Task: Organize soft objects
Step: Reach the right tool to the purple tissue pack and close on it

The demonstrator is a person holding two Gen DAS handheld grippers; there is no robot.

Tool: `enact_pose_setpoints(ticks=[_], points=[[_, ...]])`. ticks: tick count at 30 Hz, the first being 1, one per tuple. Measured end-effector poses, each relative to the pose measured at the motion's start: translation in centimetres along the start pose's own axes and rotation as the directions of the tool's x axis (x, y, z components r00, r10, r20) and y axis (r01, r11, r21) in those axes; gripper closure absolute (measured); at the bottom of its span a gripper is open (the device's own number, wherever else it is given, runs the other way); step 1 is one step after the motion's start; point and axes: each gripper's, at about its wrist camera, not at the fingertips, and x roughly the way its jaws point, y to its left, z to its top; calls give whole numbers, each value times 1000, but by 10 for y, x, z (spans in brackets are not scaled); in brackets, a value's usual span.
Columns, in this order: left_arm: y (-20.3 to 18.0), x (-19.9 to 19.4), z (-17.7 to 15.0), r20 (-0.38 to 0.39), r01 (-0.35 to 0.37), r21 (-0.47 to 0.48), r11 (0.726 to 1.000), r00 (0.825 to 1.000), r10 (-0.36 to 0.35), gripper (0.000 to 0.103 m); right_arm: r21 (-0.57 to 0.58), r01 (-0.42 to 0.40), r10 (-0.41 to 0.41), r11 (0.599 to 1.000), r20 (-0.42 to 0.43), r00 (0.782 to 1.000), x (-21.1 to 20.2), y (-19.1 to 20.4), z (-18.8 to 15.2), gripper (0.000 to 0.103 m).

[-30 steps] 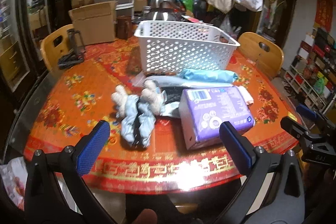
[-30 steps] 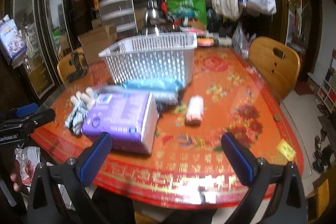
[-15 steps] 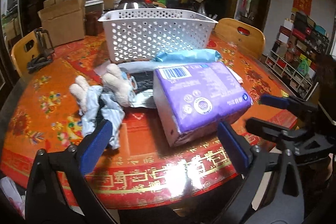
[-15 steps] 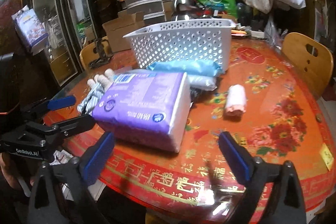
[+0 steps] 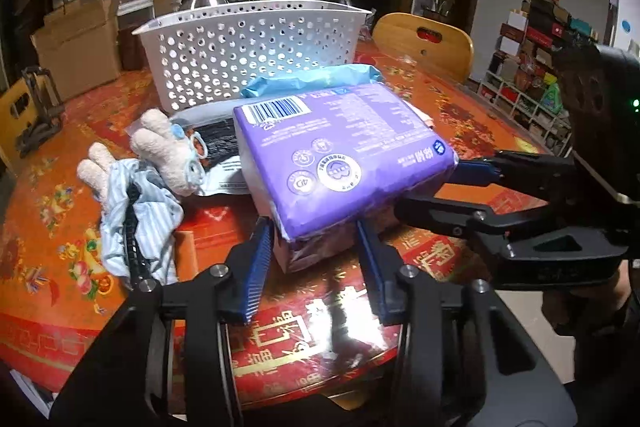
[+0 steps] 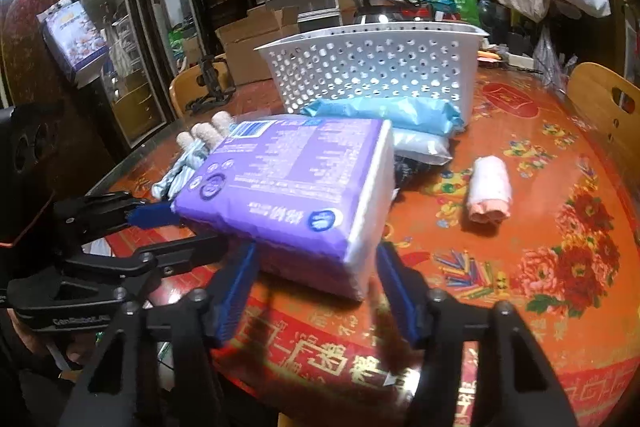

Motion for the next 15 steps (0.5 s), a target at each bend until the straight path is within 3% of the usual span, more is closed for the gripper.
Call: enact_pose_setpoints(ticks=[11, 15], points=[[-8, -12, 1, 51, -40, 31, 999, 998, 38, 65, -35, 71, -70, 997, 9, 997, 1, 14, -7, 52], [-10, -27, 4, 89, -53, 40, 998, 995, 49, 65, -16, 50, -50, 999, 35, 998, -6, 15, -6, 55]])
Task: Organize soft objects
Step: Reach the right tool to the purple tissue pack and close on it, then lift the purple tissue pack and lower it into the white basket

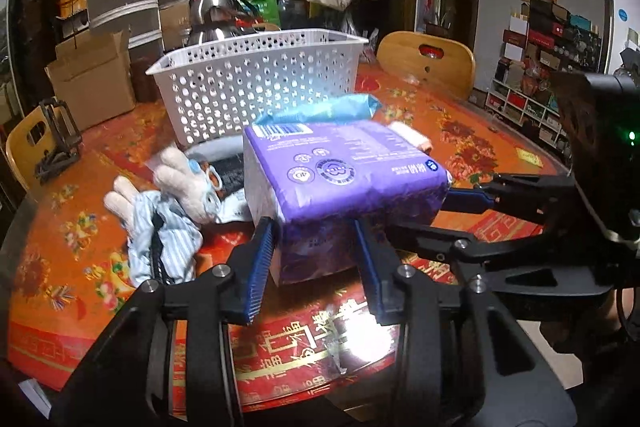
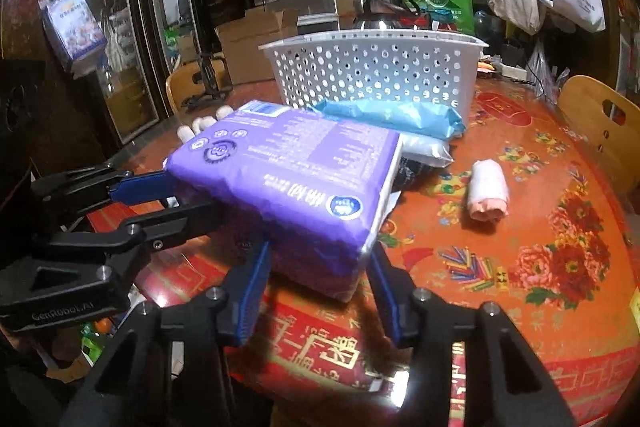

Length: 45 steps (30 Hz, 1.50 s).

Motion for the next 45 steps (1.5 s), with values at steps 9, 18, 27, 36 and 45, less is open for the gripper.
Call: enact_pose_setpoints(ticks=[9, 18, 27, 36, 45], points=[[5, -15, 11, 28, -28, -7, 1000, 999, 29, 65, -22, 15, -14, 1000, 52, 999, -16, 10, 14, 59], [6, -29, 35, 82, -44, -9, 999, 996, 45, 65, -50, 49, -43, 998, 105, 994, -30, 14, 41, 59], [22, -26, 93, 113, -38, -40, 998, 993, 42, 65, -106, 87, -69, 991, 158, 985, -32, 6, 105, 59], [58, 7, 190, 123, 8, -82, 997, 992, 2, 65, -101, 109, -90, 989, 178, 980, -16, -19, 191, 59], [101, 78, 277, 49, 16, -114, 993, 999, -10, 65, -47, 82, -78, 996, 78, 994, 42, -60, 255, 59]])
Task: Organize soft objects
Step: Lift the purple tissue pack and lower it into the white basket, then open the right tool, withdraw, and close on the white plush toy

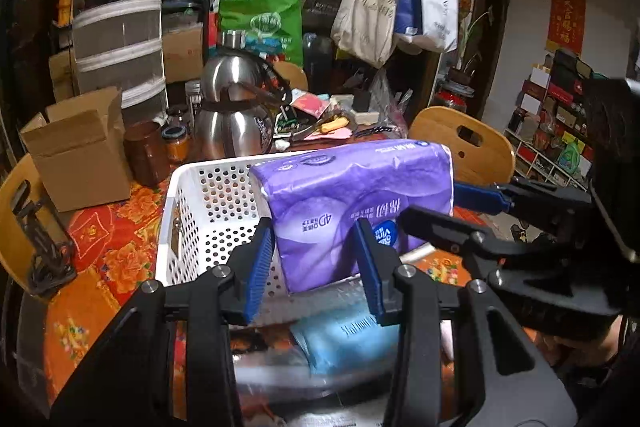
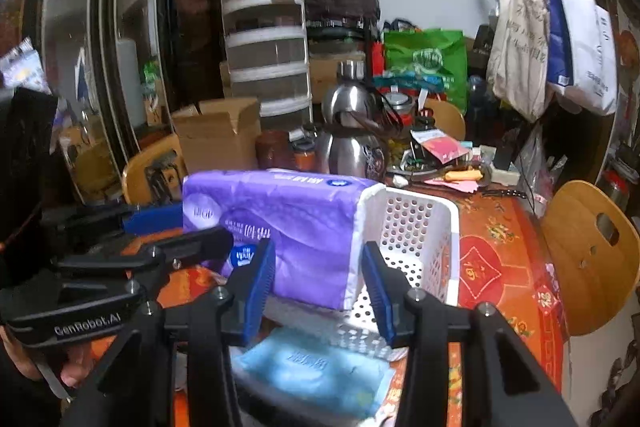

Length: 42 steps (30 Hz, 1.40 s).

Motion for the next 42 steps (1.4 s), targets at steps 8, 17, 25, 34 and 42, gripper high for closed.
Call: enact_pose_setpoints(ticks=[8, 17, 25, 34, 42], points=[[29, 82, 22, -108, -28, -36, 999, 994, 24, 65, 36, -17, 21, 999, -105, 994, 66, -21, 10, 59], [58, 144, 18, -191, -57, -103, 993, 981, 37, 65, 25, -18, 23, 1000, -197, 980, 118, -31, 8, 59], [74, 163, 9, -228, -57, -153, 986, 973, 21, 63, 47, -7, 16, 999, -197, 980, 129, -42, 7, 58], [75, 140, -6, -179, -86, -117, 989, 982, 64, 19, 94, 26, -7, 995, -190, 982, 110, -56, -2, 38], [62, 93, -34, -178, -61, -126, 990, 983, 38, 19, 121, -2, 22, 993, -159, 987, 70, -42, -27, 35]])
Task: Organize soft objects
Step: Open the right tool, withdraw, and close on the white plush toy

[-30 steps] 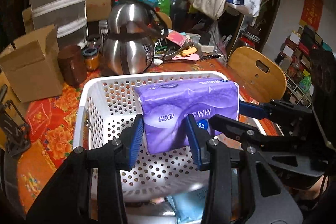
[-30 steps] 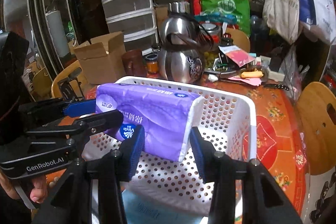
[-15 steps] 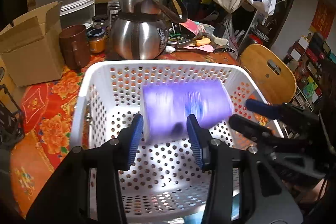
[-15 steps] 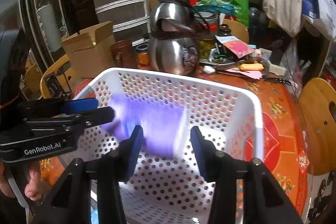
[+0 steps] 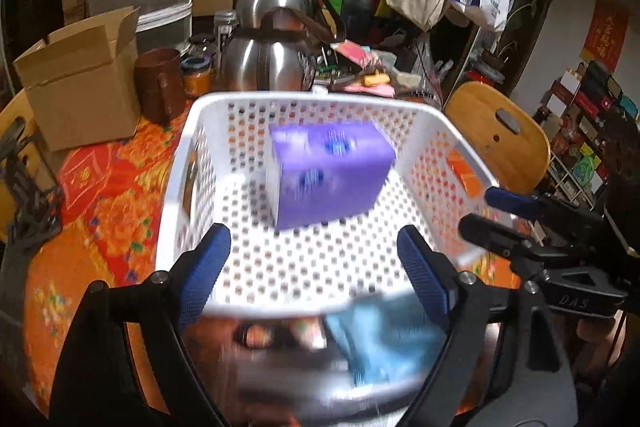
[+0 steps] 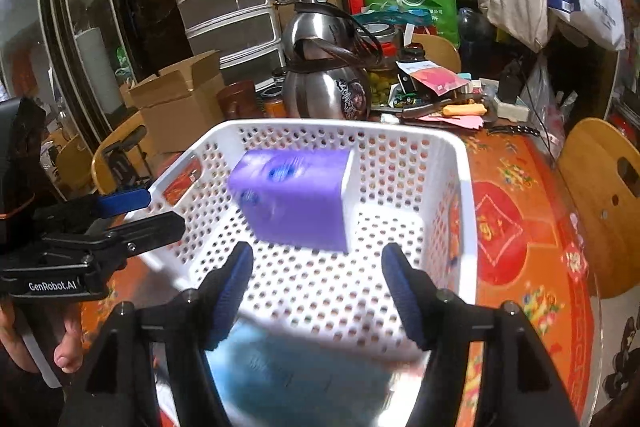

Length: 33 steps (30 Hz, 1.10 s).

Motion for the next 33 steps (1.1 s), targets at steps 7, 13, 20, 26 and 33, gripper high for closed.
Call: enact_pose_setpoints(ticks=[7, 13, 20, 26, 33], points=[[-10, -61, -65, 17, -5, 45, 999, 1000, 4, 18, 22, -10, 9, 1000, 44, 999, -45, 10, -61, 24], [-1, -109, -132, 71, -3, 21, 1000, 997, 1, 16, 7, 31, -31, 1000, 60, 998, -60, 15, -118, 23], [15, -133, -202, 96, -37, 11, 999, 995, 35, 16, 87, 58, -66, 994, 86, 994, -79, 4, -171, 23], [38, -138, -225, 109, -55, -20, 998, 992, 57, 16, 110, 41, -50, 993, 85, 995, -76, 41, -195, 23], [70, -146, -228, 127, -66, -30, 997, 990, 69, 16, 60, -2, -4, 998, 99, 995, -53, 107, -194, 23]])
